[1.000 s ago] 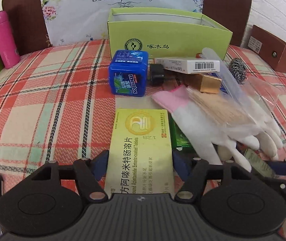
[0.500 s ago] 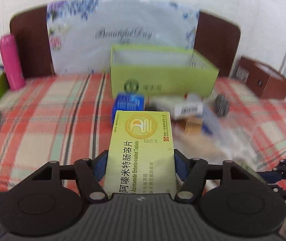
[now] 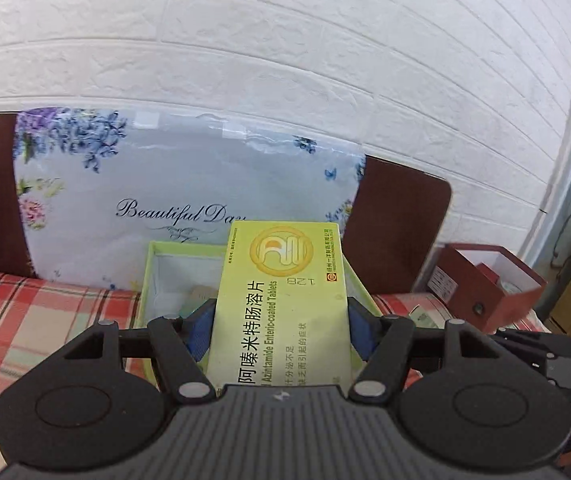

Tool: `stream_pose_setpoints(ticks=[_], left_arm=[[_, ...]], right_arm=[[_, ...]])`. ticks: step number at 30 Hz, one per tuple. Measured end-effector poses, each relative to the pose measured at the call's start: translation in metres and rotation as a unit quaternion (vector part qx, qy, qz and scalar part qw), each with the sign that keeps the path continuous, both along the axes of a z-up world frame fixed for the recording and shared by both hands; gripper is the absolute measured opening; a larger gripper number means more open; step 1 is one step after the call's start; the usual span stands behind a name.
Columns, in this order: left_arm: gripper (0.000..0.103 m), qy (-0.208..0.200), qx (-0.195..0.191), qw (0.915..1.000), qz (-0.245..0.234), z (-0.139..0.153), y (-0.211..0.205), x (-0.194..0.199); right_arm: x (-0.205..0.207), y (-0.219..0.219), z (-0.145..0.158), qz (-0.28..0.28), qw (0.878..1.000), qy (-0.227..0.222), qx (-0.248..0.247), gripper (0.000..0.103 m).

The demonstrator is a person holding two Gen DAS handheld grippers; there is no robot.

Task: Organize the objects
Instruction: 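Lower both held items into the lime-green box and open both tools, then return the right tool and grasp the bundle of wooden sticks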

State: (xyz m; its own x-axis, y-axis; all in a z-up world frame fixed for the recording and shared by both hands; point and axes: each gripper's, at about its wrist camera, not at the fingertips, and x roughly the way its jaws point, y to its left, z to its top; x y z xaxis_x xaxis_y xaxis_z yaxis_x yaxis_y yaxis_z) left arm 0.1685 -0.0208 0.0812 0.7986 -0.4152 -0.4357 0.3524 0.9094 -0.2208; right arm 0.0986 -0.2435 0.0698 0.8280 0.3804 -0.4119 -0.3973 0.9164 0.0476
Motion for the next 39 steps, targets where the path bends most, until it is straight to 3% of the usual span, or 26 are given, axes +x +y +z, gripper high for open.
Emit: stream_pose_setpoints(ticks=[5,13,15,16,17,18,20,23,25,29,33,39], left_arm=[[0.069,0.022,0.015,0.9996,0.007,-0.016,-0.018,0.062],[0.07,0.068,0.038,0.997,0.009,-0.055,-0.03,0.129],[0.087,0.069,0.052,0.9961,0.018,-0.065,-0.033,0.139],[0.087,0.073,0.058,0.9953,0.027,-0.071,-0.032,0.144],[0.087,0.079,0.058,0.9946,0.034,-0.075,-0.031,0.148],[0.087,0.087,0.053,0.9942,0.035,-0.078,-0.028,0.15],[0.087,0.101,0.036,0.9935,0.039,-0.081,-0.018,0.149],[0.087,0.078,0.017,0.9953,0.054,-0.068,-0.003,0.128],[0.087,0.061,0.018,0.9964,0.056,-0.055,0.001,0.107],[0.087,0.043,0.036,0.9972,0.05,-0.033,0.003,0.052],[0.088,0.036,0.043,0.9976,0.041,-0.033,0.003,-0.001],[0.088,0.066,0.047,0.9956,0.047,-0.059,0.008,-0.064]], right_arm=[[0.066,0.001,-0.008,-0.033,0.999,0.013,-0.012,0.022],[0.157,0.016,-0.051,-0.06,0.994,0.07,-0.055,0.022],[0.171,0.021,-0.063,-0.057,0.992,0.084,-0.068,0.022],[0.176,0.023,-0.069,-0.051,0.992,0.09,-0.072,0.024],[0.179,0.025,-0.073,-0.047,0.992,0.093,-0.074,0.039],[0.18,0.027,-0.076,-0.047,0.992,0.094,-0.076,0.066],[0.173,0.027,-0.078,-0.042,0.993,0.075,-0.079,0.086],[0.151,0.022,-0.066,-0.045,0.995,0.039,-0.086,0.09],[0.129,0.013,-0.049,-0.058,0.996,0.005,-0.066,0.102],[0.076,-0.006,-0.021,-0.083,0.996,-0.03,-0.031,0.103],[0.026,-0.016,-0.007,-0.073,0.997,-0.038,-0.001,0.103],[-0.036,-0.016,-0.026,-0.069,0.998,-0.006,0.011,0.103]])
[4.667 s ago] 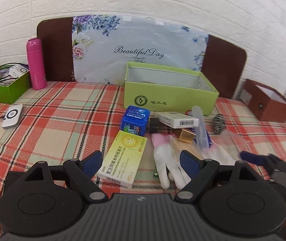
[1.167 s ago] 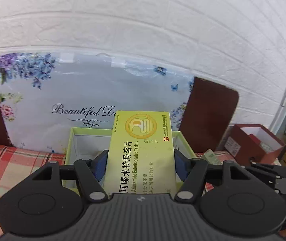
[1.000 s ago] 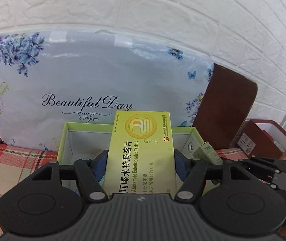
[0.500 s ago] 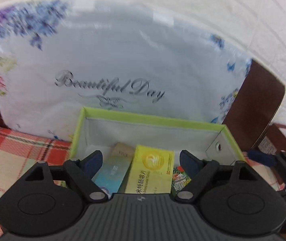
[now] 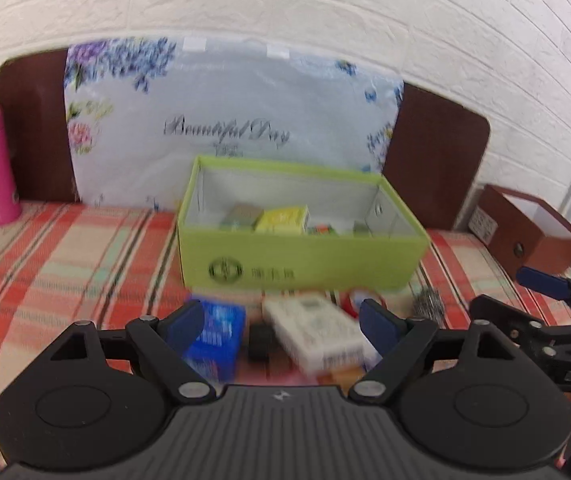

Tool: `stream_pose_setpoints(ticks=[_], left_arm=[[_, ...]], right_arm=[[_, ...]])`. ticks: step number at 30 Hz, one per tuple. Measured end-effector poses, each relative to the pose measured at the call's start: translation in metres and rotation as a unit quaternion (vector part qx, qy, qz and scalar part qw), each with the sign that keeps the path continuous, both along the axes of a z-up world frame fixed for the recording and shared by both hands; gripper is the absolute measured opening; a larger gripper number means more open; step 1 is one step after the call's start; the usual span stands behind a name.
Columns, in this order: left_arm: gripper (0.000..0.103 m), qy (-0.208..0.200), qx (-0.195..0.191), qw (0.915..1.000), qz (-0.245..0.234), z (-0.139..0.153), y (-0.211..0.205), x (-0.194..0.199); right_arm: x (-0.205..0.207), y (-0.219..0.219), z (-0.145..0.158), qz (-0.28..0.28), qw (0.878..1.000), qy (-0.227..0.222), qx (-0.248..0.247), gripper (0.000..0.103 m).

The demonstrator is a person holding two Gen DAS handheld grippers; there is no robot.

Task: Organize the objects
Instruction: 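Return the right tool and grasp the bundle of wooden sticks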

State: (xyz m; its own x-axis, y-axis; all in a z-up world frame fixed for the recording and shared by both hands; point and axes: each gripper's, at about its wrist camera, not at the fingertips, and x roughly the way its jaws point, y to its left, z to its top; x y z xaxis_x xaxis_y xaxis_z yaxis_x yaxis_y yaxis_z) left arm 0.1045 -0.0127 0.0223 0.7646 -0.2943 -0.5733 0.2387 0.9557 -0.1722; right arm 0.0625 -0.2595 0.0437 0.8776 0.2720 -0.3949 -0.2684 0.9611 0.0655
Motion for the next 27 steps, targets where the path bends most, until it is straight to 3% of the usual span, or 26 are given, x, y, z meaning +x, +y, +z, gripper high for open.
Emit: stream_pose_setpoints(ticks=[10,14,19,26,27], left_arm=[[0.088,0.065,0.002,0.9977,0.022,-0.047,0.027,-0.066],[0.088,0.077,-0.005,0.9961,0.041,-0.055,0.04,-0.079],[0.088,0.061,-0.012,0.9964,0.057,-0.047,0.05,-0.09],[0.088,0.053,-0.021,0.9963,0.065,-0.044,0.054,-0.088],[0.088,0.051,-0.02,0.9964,0.066,-0.044,0.053,-0.084]], right_arm=[[-0.066,0.008,-0.054,0.001,0.997,0.076,0.016,0.103],[-0.078,0.022,-0.061,0.033,0.995,0.087,0.035,0.103],[-0.073,0.052,-0.06,0.074,0.994,0.073,0.017,0.097],[-0.043,0.079,-0.07,0.095,0.991,0.088,0.025,0.088],[-0.041,0.082,-0.072,0.095,0.991,0.09,0.023,0.082]])
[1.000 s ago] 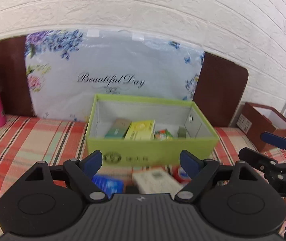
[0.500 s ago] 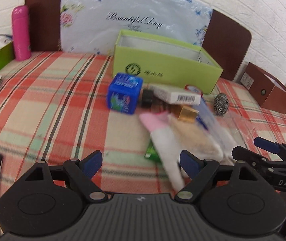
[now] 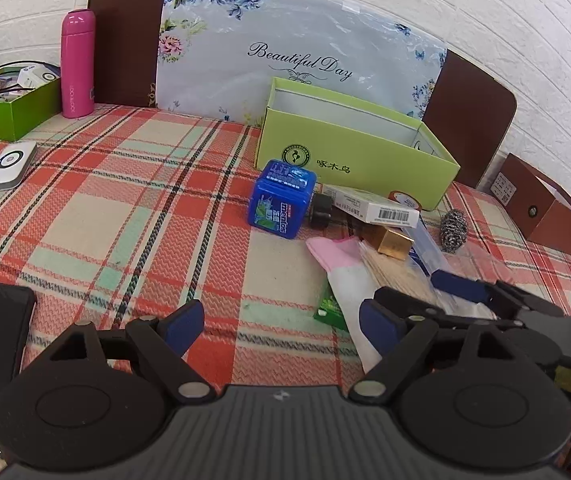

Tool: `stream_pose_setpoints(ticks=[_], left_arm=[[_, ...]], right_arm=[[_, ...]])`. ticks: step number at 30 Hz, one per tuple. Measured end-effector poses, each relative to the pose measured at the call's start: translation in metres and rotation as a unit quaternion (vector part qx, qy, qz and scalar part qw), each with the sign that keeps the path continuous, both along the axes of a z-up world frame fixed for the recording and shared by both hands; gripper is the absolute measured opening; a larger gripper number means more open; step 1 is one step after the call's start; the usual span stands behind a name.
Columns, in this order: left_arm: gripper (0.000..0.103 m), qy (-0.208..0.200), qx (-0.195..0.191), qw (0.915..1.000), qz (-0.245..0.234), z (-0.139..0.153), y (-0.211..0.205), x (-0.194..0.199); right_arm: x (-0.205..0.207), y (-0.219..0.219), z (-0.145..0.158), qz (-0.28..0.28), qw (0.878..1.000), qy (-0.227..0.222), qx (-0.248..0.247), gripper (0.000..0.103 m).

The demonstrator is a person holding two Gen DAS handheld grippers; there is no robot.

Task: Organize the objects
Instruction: 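Return the right tool and grasp the bundle of wooden sticks, then grasp the blue square container with the left tool and lift it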

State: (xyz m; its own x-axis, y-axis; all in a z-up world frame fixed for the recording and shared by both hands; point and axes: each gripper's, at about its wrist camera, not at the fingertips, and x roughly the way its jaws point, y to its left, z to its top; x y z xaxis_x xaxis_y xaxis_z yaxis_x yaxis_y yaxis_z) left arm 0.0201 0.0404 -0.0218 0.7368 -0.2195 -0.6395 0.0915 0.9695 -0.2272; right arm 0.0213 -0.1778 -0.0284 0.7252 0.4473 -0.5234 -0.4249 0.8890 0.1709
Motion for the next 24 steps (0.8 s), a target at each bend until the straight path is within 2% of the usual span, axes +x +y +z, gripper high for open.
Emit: stream_pose_setpoints(ticks=[1,2,3,4,6,10,15,17,18,19,20,21,24], left_arm=[[0.088,-0.003,0.002,1.0,0.002,-0.001,0.0,0.005],[0.088,-0.006,0.004,1.0,0.005,-0.001,-0.001,0.011],[0.088,-0.01,0.006,0.9999,0.008,-0.001,-0.002,0.016],[0.088,-0.015,0.007,0.9998,0.011,-0.001,-0.003,0.024],[0.088,-0.024,0.009,0.9996,0.01,-0.001,-0.006,0.041],[0.088,-0.039,0.016,0.9991,0.011,0.0,-0.017,0.084],[0.088,-0.022,0.041,0.9989,-0.009,-0.015,-0.033,0.132],[0.088,-0.013,0.058,0.9982,-0.002,-0.021,-0.035,0.143],[0.085,-0.011,0.061,0.9981,0.0,-0.024,-0.034,0.147],[0.082,-0.008,0.06,0.9982,0.0,-0.027,-0.032,0.15],[0.071,-0.005,0.054,0.9985,-0.003,-0.028,-0.029,0.152],[0.062,0.0,0.041,0.9991,-0.01,-0.03,-0.026,0.153],[0.062,0.005,0.02,0.9998,-0.009,-0.03,-0.019,0.143]], right_arm=[[0.002,0.001,-0.002,-0.001,1.0,0.004,0.0,0.076],[0.002,0.002,-0.003,-0.004,1.0,0.008,0.002,0.052],[0.002,0.001,-0.004,-0.012,1.0,0.008,0.004,0.039],[0.0,-0.002,-0.003,-0.015,1.0,0.007,0.009,0.036],[-0.005,-0.006,0.002,-0.018,1.0,-0.002,0.017,0.017],[-0.017,-0.019,0.015,-0.02,0.999,-0.027,0.025,0.009],[-0.025,-0.03,0.02,-0.029,0.999,-0.028,0.027,0.009],[-0.025,-0.03,0.018,-0.025,0.999,-0.025,0.026,0.013],[-0.025,-0.029,0.017,-0.023,0.999,-0.021,0.025,0.029],[-0.024,-0.027,0.015,-0.021,0.999,-0.018,0.023,0.04],[-0.023,-0.024,0.013,-0.019,1.0,-0.016,0.019,0.059],[-0.023,-0.019,0.011,-0.016,1.0,-0.016,0.013,0.062],[-0.016,-0.007,0.003,-0.01,1.0,-0.003,-0.002,0.062]])
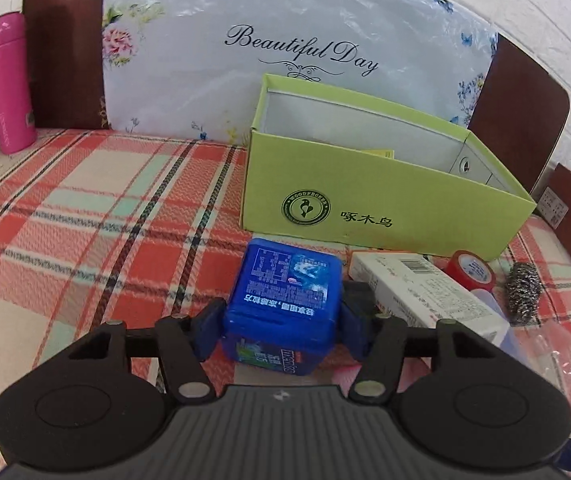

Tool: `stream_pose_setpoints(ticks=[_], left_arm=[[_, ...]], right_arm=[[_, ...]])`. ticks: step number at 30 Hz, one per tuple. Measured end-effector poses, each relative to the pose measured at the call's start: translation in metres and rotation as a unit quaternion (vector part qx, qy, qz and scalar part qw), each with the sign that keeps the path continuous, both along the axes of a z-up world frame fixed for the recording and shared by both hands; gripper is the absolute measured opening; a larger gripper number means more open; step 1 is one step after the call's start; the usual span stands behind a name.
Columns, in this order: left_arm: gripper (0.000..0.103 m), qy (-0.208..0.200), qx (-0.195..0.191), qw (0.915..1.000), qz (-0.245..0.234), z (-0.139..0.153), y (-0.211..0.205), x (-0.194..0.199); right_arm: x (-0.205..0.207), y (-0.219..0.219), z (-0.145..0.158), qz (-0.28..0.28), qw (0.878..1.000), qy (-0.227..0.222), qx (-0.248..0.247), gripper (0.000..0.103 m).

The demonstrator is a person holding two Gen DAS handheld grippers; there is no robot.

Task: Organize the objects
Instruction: 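Grasp the blue square container with the left tool and lift it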

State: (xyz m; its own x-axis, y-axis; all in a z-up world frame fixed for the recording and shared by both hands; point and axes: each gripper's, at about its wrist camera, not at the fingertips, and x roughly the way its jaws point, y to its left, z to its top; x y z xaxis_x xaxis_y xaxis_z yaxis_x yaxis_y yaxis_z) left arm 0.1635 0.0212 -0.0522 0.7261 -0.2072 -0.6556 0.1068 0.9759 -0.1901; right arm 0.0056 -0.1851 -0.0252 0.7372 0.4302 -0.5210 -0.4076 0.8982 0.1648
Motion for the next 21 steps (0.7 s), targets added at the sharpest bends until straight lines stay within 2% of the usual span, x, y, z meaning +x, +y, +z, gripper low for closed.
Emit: stream_pose_setpoints(ticks=[2,4,5,6,8,12,15,18,21], left_arm=[[0.062,0.004,0.0,1.0,-0.002,0.002,0.002,-0.011],[0.062,0.014,0.009,0.9998,-0.005,0.004,0.003,-0.026],[0.062,0.02,0.015,0.9997,-0.007,0.004,0.003,-0.035],[0.062,0.024,0.021,0.9994,-0.011,0.005,0.003,-0.046],[0.062,0.025,0.021,0.9988,-0.037,0.007,0.004,-0.07],[0.062,0.041,0.015,0.996,-0.078,0.007,0.004,-0.117],[0.062,0.054,-0.005,0.9926,-0.108,0.008,0.0,-0.146],[0.062,0.064,-0.024,0.986,-0.152,0.008,-0.01,-0.164],[0.064,0.068,-0.004,0.982,-0.176,0.0,-0.031,-0.168]], right_arm=[[0.006,0.004,-0.006,0.001,1.0,0.01,-0.001,0.062],[0.01,0.006,-0.01,0.005,1.0,0.013,-0.003,0.052],[0.011,0.007,-0.011,0.011,1.0,0.016,-0.006,0.034],[0.01,0.007,-0.01,0.014,1.0,0.021,-0.004,0.025],[0.006,0.001,-0.005,0.017,1.0,0.017,0.001,0.02],[-0.02,-0.018,0.016,0.032,0.999,-0.007,-0.006,0.02],[-0.045,-0.039,0.023,0.035,0.999,-0.005,-0.026,0.02],[-0.064,-0.056,0.014,0.012,0.998,0.019,-0.052,0.02],[-0.072,-0.067,-0.007,-0.008,0.997,0.059,-0.058,0.022]])
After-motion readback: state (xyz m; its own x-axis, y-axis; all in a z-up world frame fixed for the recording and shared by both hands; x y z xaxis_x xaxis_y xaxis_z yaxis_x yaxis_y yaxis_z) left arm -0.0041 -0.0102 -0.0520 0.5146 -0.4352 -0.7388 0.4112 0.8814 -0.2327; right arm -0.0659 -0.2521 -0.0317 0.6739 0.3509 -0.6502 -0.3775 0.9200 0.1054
